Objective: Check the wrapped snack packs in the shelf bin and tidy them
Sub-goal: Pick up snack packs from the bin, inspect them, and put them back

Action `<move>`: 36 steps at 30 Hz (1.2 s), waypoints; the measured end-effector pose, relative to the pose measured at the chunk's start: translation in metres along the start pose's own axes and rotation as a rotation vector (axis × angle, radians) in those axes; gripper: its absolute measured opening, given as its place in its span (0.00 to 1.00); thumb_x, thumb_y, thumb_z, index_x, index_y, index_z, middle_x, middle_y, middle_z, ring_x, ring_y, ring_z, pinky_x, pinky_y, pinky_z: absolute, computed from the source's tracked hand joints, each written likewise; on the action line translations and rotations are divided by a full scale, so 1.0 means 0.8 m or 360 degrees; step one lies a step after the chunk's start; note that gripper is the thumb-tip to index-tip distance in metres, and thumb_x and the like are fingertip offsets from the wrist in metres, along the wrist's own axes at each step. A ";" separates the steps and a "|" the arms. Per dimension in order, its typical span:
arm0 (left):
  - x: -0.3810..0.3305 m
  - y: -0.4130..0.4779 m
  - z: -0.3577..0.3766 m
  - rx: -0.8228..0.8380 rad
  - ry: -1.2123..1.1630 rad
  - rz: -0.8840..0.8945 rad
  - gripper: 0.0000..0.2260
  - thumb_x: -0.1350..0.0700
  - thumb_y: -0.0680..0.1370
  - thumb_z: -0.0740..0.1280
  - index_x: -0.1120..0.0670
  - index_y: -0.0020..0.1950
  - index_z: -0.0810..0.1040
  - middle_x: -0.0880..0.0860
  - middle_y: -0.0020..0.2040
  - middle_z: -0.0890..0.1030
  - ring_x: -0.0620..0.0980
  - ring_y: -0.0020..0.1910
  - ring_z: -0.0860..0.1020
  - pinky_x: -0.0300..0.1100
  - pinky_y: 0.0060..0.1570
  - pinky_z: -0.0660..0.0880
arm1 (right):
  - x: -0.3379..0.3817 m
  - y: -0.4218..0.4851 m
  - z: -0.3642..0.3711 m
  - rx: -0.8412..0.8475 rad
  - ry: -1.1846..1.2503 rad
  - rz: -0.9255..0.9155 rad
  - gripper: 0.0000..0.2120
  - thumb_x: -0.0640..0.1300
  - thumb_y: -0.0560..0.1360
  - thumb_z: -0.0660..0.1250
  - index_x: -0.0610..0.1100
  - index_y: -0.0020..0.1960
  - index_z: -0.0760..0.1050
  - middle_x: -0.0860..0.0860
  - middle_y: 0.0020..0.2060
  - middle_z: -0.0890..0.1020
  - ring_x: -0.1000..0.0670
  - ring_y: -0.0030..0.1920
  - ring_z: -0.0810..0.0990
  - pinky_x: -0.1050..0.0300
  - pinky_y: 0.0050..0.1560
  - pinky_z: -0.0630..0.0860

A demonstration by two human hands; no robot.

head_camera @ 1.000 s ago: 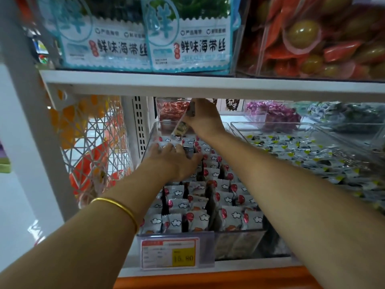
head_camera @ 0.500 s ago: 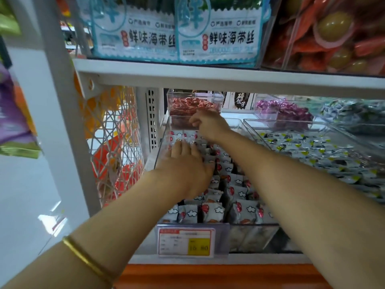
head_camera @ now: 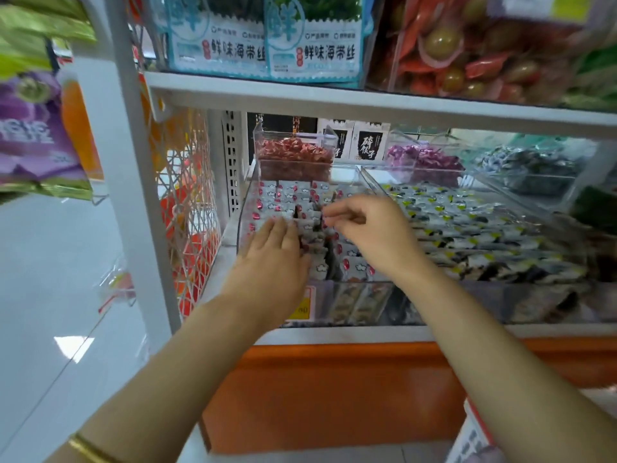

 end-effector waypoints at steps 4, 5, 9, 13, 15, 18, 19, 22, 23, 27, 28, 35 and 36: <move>0.001 -0.020 0.010 0.0065 0.0162 0.0102 0.29 0.42 0.81 0.41 0.56 0.76 0.40 0.54 0.77 0.41 0.49 0.75 0.38 0.45 0.71 0.34 | 0.010 -0.025 0.009 0.0093 -0.0201 -0.0096 0.08 0.38 0.74 0.68 0.45 0.52 0.82 0.58 0.41 0.79 0.67 0.39 0.74 0.79 0.42 0.70; 0.002 -0.023 0.012 0.0066 0.0206 0.0120 0.30 0.41 0.80 0.40 0.56 0.76 0.38 0.54 0.77 0.40 0.49 0.75 0.37 0.44 0.70 0.33 | 0.013 -0.027 0.012 0.0127 -0.0268 -0.0131 0.08 0.40 0.74 0.68 0.45 0.52 0.82 0.57 0.42 0.80 0.65 0.40 0.75 0.76 0.43 0.71; 0.007 -0.025 0.016 0.0031 0.0314 0.0141 0.33 0.38 0.78 0.40 0.57 0.76 0.36 0.55 0.77 0.39 0.49 0.75 0.36 0.43 0.68 0.32 | 0.015 -0.031 0.032 0.0341 -0.0791 -0.0235 0.06 0.48 0.75 0.67 0.48 0.48 0.81 0.54 0.41 0.80 0.50 0.49 0.71 0.52 0.53 0.71; 0.009 -0.026 0.016 -0.0053 0.0219 0.0175 0.34 0.37 0.78 0.42 0.56 0.76 0.38 0.53 0.77 0.41 0.48 0.75 0.38 0.40 0.67 0.31 | 0.016 -0.032 0.032 0.0300 -0.0670 -0.0256 0.04 0.46 0.74 0.68 0.47 0.42 0.80 0.55 0.39 0.78 0.52 0.46 0.70 0.57 0.48 0.68; 0.009 -0.027 0.011 -0.0115 0.0034 0.0198 0.35 0.35 0.76 0.45 0.54 0.77 0.41 0.52 0.78 0.43 0.47 0.75 0.40 0.39 0.67 0.34 | 0.019 -0.033 0.018 0.0148 -0.0363 -0.0219 0.03 0.43 0.73 0.69 0.45 0.41 0.79 0.55 0.37 0.77 0.55 0.41 0.73 0.63 0.43 0.70; 0.012 -0.028 -0.008 -0.0224 -0.0361 0.0186 0.36 0.35 0.75 0.51 0.53 0.77 0.47 0.49 0.78 0.49 0.45 0.75 0.46 0.38 0.69 0.43 | 0.019 -0.039 -0.015 -0.0155 -0.0016 -0.0165 0.04 0.40 0.74 0.67 0.46 0.41 0.77 0.53 0.37 0.79 0.57 0.38 0.76 0.65 0.39 0.73; 0.013 -0.029 -0.016 -0.0284 -0.0447 0.0188 0.36 0.36 0.74 0.53 0.52 0.77 0.50 0.49 0.77 0.52 0.45 0.75 0.50 0.38 0.69 0.46 | 0.017 -0.043 -0.026 -0.0254 0.0094 -0.0138 0.05 0.40 0.75 0.66 0.48 0.41 0.76 0.52 0.37 0.79 0.56 0.36 0.77 0.64 0.39 0.75; 0.011 -0.035 -0.034 -0.0435 -0.0593 0.0207 0.33 0.37 0.72 0.58 0.48 0.75 0.58 0.46 0.73 0.64 0.45 0.71 0.61 0.37 0.65 0.57 | 0.001 -0.056 -0.052 -0.0520 0.0514 0.0019 0.06 0.38 0.76 0.65 0.46 0.42 0.76 0.48 0.37 0.80 0.53 0.33 0.79 0.56 0.37 0.79; 0.009 -0.037 -0.037 -0.0449 -0.0659 0.0206 0.32 0.37 0.72 0.59 0.47 0.74 0.61 0.45 0.70 0.68 0.44 0.67 0.66 0.35 0.62 0.61 | -0.005 -0.061 -0.056 -0.0575 0.0662 0.0095 0.06 0.38 0.76 0.65 0.44 0.42 0.76 0.48 0.37 0.81 0.53 0.33 0.80 0.55 0.37 0.80; -0.004 -0.039 -0.037 -0.0393 -0.1028 0.0156 0.20 0.46 0.74 0.65 0.48 0.65 0.73 0.39 0.47 0.78 0.33 0.44 0.76 0.23 0.37 0.70 | -0.019 -0.077 -0.056 -0.0632 0.1223 0.0330 0.06 0.36 0.76 0.64 0.39 0.41 0.77 0.48 0.34 0.81 0.52 0.32 0.81 0.59 0.36 0.80; -0.005 -0.037 -0.036 -0.0379 -0.1117 0.0131 0.16 0.48 0.75 0.65 0.50 0.61 0.75 0.40 0.42 0.79 0.33 0.41 0.76 0.24 0.35 0.70 | -0.020 -0.081 -0.054 -0.0617 0.1317 0.0366 0.06 0.36 0.76 0.64 0.38 0.42 0.77 0.47 0.34 0.81 0.52 0.32 0.81 0.60 0.35 0.79; 0.007 -0.029 -0.022 -0.0175 -0.1900 -0.0272 0.12 0.51 0.79 0.61 0.57 0.47 0.80 0.52 0.38 0.83 0.43 0.33 0.79 0.34 0.31 0.76 | -0.032 -0.102 -0.050 -0.0395 0.1490 0.0511 0.06 0.33 0.72 0.66 0.40 0.46 0.79 0.49 0.30 0.83 0.53 0.31 0.82 0.63 0.32 0.78; 0.007 -0.029 -0.021 -0.0163 -0.1931 -0.0302 0.13 0.51 0.79 0.60 0.57 0.46 0.80 0.51 0.36 0.83 0.43 0.31 0.79 0.34 0.30 0.76 | -0.033 -0.103 -0.049 -0.0364 0.1503 0.0525 0.07 0.32 0.72 0.66 0.40 0.47 0.79 0.49 0.30 0.82 0.53 0.31 0.81 0.64 0.32 0.78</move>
Point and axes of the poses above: each hand's wrist, its own y-axis towards the middle knuckle, its own z-axis out of the palm, x = y × z, the point moved 5 cm from there along y, towards the middle knuckle
